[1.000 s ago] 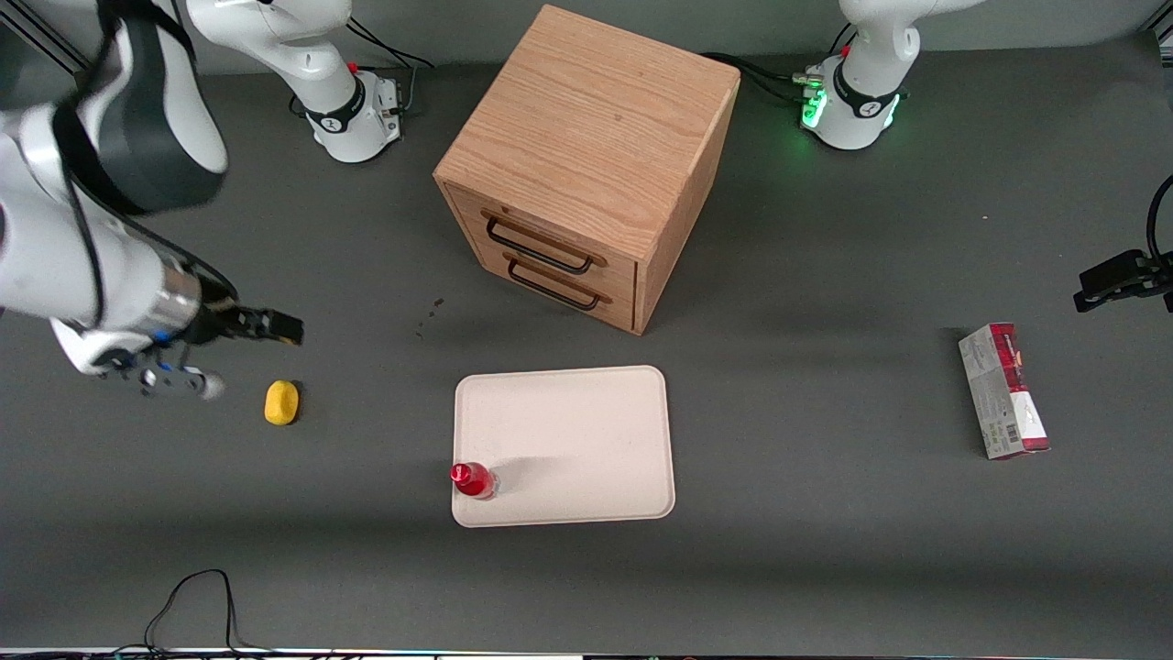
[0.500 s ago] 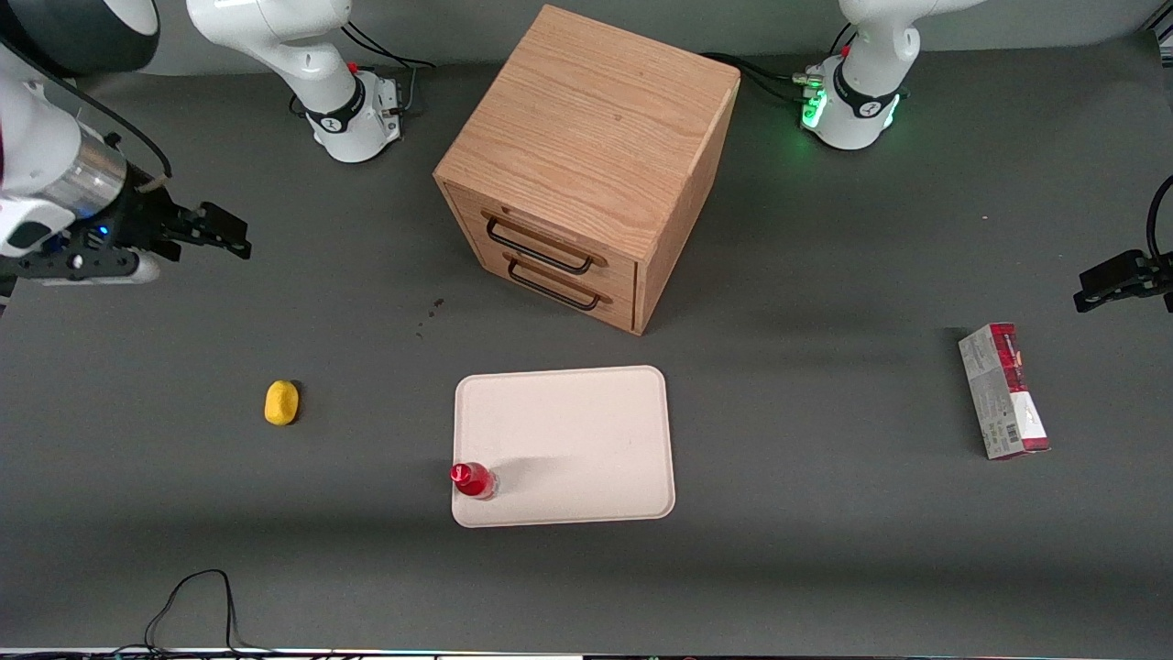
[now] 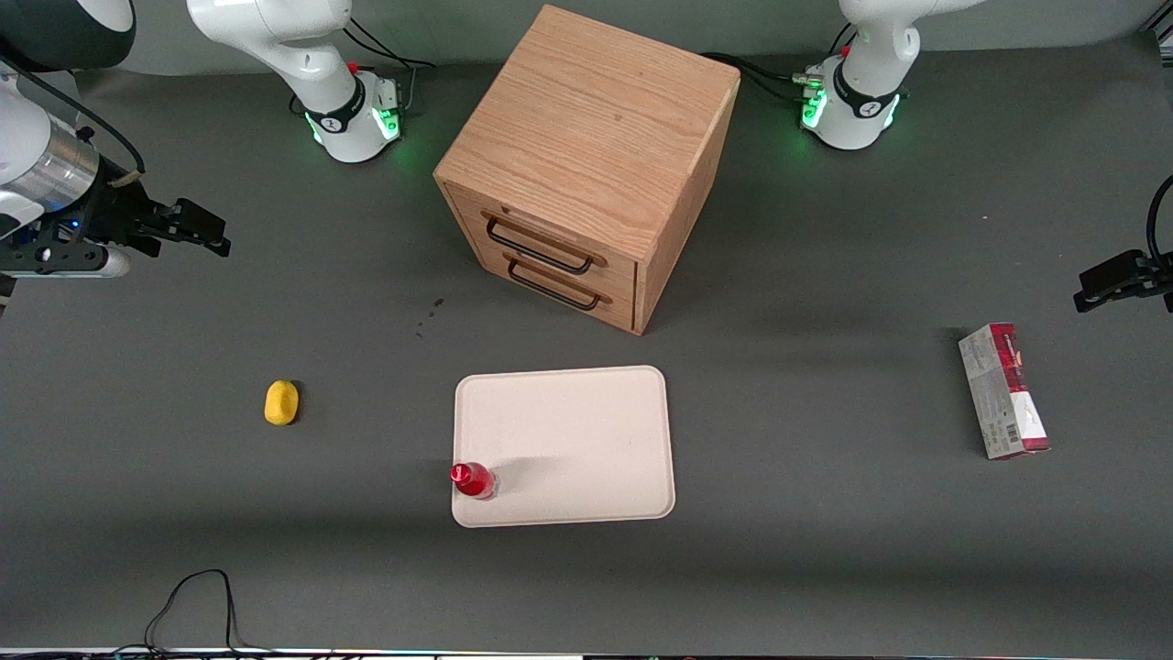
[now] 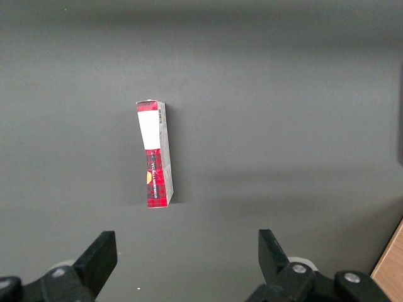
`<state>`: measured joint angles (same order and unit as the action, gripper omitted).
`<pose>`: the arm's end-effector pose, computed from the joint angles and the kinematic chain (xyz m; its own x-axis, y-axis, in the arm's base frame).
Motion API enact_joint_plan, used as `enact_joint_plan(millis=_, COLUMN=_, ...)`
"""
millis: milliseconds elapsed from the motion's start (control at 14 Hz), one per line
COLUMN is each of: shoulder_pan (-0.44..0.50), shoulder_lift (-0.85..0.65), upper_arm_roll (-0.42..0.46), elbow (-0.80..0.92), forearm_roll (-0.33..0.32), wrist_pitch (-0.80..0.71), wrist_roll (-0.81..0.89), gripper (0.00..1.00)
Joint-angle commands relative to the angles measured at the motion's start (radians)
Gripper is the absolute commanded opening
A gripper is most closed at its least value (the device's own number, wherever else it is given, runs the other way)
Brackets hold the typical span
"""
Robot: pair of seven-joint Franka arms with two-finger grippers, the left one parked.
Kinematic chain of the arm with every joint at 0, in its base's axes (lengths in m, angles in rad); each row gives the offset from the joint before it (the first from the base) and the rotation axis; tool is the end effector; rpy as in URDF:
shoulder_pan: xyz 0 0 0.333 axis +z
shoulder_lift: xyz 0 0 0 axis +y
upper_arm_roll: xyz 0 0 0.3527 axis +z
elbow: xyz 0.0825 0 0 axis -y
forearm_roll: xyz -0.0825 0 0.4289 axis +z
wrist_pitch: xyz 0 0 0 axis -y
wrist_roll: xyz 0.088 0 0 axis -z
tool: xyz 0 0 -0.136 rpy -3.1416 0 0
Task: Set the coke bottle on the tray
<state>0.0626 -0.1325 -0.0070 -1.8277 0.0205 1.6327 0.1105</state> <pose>0.5494 0.0331 0.5809 0.9963 -0.0561 -0.0644 -0.0571 -0.9983 -0.0142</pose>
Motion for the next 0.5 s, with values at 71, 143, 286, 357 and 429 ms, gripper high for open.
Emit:
enact_joint_plan(millis=71, shoulder_pan=-0.032, shoulder_lift=0.019, upper_arm_roll=0.025, elbow=0.030, forearm_roll=-0.011, wrist_pitch=0.007, wrist_roll=-0.021, gripper=1.00)
enact_joint_plan(millis=143, shoulder_pan=-0.032, shoulder_lift=0.024, upper_arm_roll=0.025, elbow=0.039, forearm_roll=-0.011, wrist_pitch=0.009, wrist_roll=-0.021, gripper=1.00)
enact_joint_plan(millis=286, shoulder_pan=-0.035, shoulder_lift=0.036, upper_arm_roll=0.024, elbow=0.059, forearm_roll=-0.011, wrist_pitch=0.003, wrist_roll=-0.040, gripper=1.00)
enact_joint_plan(millis=357, shoulder_pan=-0.037, shoulder_lift=0.039, upper_arm_roll=0.024, elbow=0.061, forearm_roll=-0.011, wrist_pitch=0.003, wrist_roll=-0.041, gripper=1.00)
enact_joint_plan(millis=429, shoulder_pan=-0.037, shoulder_lift=0.048, upper_arm_roll=0.024, elbow=0.070, forearm_roll=-0.011, wrist_pitch=0.003, wrist_roll=-0.043, gripper=1.00)
